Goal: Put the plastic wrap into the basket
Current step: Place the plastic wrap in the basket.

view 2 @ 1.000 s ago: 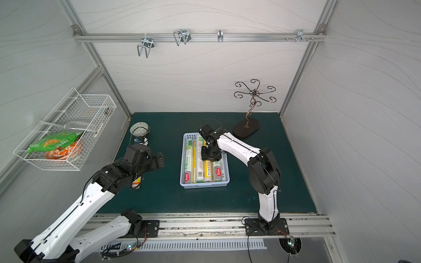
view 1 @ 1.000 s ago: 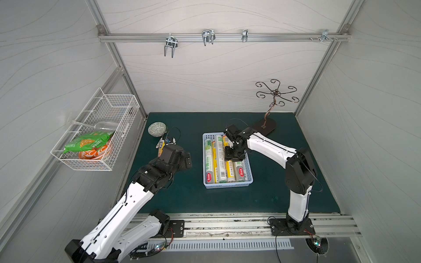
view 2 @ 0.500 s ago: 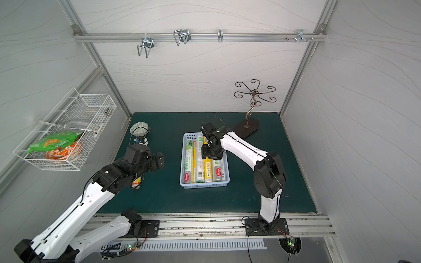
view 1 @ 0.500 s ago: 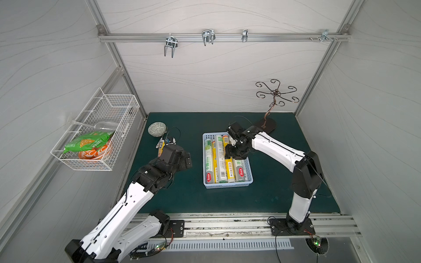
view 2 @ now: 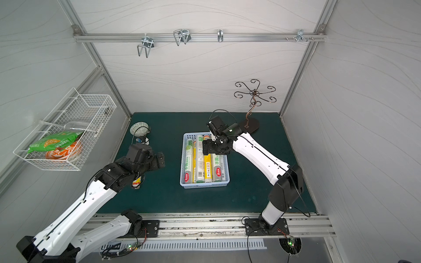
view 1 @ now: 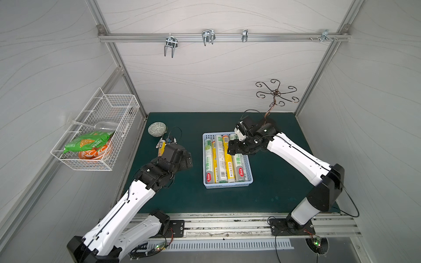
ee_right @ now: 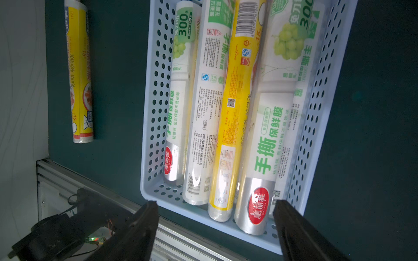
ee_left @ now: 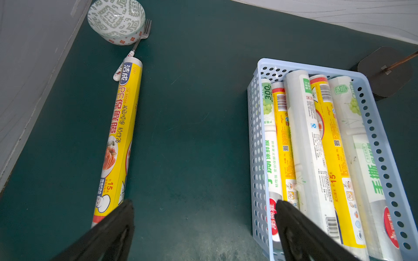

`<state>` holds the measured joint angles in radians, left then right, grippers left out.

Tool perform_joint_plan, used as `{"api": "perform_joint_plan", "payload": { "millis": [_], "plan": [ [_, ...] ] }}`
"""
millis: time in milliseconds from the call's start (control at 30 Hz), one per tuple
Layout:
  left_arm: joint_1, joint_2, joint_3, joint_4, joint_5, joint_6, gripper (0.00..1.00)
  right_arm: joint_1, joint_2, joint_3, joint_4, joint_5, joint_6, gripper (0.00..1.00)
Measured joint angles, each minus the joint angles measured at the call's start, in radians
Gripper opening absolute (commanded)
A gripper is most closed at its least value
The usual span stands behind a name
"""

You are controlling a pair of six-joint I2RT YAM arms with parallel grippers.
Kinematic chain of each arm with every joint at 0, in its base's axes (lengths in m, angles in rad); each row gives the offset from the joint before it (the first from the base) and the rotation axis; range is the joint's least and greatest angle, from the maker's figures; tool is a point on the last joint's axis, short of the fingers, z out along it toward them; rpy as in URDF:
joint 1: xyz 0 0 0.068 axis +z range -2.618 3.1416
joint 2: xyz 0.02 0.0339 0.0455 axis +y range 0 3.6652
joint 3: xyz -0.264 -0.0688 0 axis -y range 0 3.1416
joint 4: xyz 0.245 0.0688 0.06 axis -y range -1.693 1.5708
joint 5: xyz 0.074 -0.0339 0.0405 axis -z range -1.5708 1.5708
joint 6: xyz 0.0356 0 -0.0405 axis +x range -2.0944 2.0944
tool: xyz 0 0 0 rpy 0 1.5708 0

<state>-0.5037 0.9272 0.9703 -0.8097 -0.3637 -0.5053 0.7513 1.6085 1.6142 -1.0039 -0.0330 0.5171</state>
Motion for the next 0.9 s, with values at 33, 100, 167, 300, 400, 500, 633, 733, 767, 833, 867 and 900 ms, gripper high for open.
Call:
{"api": "perform_joint_plan", "payload": {
  "millis": [33, 100, 167, 300, 400, 500, 633, 733, 767, 833, 867, 900],
  "plan": [
    [0.0, 0.008, 0.0, 0.002, -0.003, 0.001, 0.99, -0.001, -0.016, -0.006, 0.0, 0.0, -0.006, 0.91],
    [0.002, 0.029, 0.001, 0.007, -0.007, 0.002, 0.99, -0.009, -0.051, -0.027, 0.001, 0.0, -0.013, 0.92],
    [0.01, 0.06, 0.006, 0.008, -0.007, 0.005, 0.99, -0.02, -0.09, -0.062, 0.003, -0.002, -0.019, 0.93],
    [0.055, 0.129, 0.024, 0.026, 0.003, 0.008, 0.99, -0.063, -0.157, -0.133, 0.006, -0.014, -0.023, 0.93],
    [0.116, 0.182, 0.027, 0.066, 0.058, 0.008, 0.99, -0.109, -0.201, -0.184, 0.011, -0.044, -0.029, 0.94],
    [0.183, 0.243, 0.027, 0.108, 0.132, -0.004, 0.99, -0.146, -0.249, -0.239, 0.031, -0.092, -0.029, 0.94],
    [0.265, 0.332, 0.027, 0.159, 0.195, -0.027, 0.99, -0.164, -0.31, -0.286, 0.043, -0.141, -0.03, 0.94],
    [0.324, 0.399, 0.027, 0.175, 0.203, -0.049, 0.99, -0.172, -0.335, -0.295, 0.047, -0.167, -0.037, 0.94],
    [0.343, 0.418, 0.026, 0.179, 0.2, -0.053, 0.99, -0.177, -0.341, -0.298, 0.049, -0.173, -0.039, 0.94],
    [0.381, 0.452, 0.018, 0.194, 0.184, -0.06, 0.99, -0.19, -0.349, -0.309, 0.054, -0.185, -0.043, 0.94],
    [0.392, 0.462, 0.011, 0.202, 0.174, -0.06, 0.99, -0.195, -0.35, -0.313, 0.054, -0.189, -0.044, 0.94],
    [0.404, 0.471, 0.0, 0.214, 0.157, -0.059, 0.99, -0.2, -0.35, -0.319, 0.055, -0.192, -0.046, 0.94]
  ]
}}
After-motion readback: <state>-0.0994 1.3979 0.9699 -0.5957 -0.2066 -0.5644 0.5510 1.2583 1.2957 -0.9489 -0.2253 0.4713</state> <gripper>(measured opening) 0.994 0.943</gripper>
